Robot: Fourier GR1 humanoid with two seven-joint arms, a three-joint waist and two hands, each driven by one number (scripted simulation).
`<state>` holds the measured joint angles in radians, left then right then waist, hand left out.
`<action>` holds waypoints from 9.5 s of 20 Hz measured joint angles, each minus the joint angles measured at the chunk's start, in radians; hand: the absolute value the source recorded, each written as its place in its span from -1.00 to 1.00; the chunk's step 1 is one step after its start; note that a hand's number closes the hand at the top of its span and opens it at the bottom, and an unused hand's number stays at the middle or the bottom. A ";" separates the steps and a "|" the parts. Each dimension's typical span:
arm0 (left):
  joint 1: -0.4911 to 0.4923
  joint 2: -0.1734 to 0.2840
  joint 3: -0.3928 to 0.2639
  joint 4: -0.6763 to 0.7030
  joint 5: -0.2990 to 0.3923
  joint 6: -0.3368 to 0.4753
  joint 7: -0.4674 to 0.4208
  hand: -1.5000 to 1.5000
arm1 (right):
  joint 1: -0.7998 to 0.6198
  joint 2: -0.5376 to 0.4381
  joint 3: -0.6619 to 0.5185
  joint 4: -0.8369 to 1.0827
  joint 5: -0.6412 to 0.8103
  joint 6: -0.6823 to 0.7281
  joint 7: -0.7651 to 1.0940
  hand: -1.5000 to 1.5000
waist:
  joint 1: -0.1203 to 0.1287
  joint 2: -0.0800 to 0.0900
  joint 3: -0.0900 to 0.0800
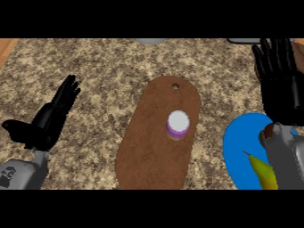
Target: Pick the cupcake from the plate and place it in the bowl
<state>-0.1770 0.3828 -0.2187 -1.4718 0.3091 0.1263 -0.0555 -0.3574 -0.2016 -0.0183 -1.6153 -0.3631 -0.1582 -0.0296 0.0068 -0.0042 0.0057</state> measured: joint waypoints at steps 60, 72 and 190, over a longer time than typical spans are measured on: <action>0.035 -0.214 0.067 -0.075 -0.249 0.045 0.136 0.00 | 0.450 -0.349 -0.230 0.001 0.304 0.587 0.066 -1.00 | -0.010 0.003 -0.006; 0.038 -0.250 0.117 -0.066 -0.281 -0.003 0.130 0.00 | 0.424 -0.249 -0.272 0.101 0.336 0.654 0.039 -1.00 | -0.008 0.004 -0.006; -0.001 -0.342 0.173 -0.058 -0.374 -0.084 0.137 0.00 | -0.515 -0.495 -0.583 1.366 0.971 0.016 -0.404 -1.00 | 0.036 0.023 -0.001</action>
<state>-0.1782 0.0407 -0.0458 -1.5302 -0.0649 0.0422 0.0812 -0.8725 -0.6965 -0.6009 -0.2489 0.6083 -0.1421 -0.4339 0.0423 0.0188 0.0047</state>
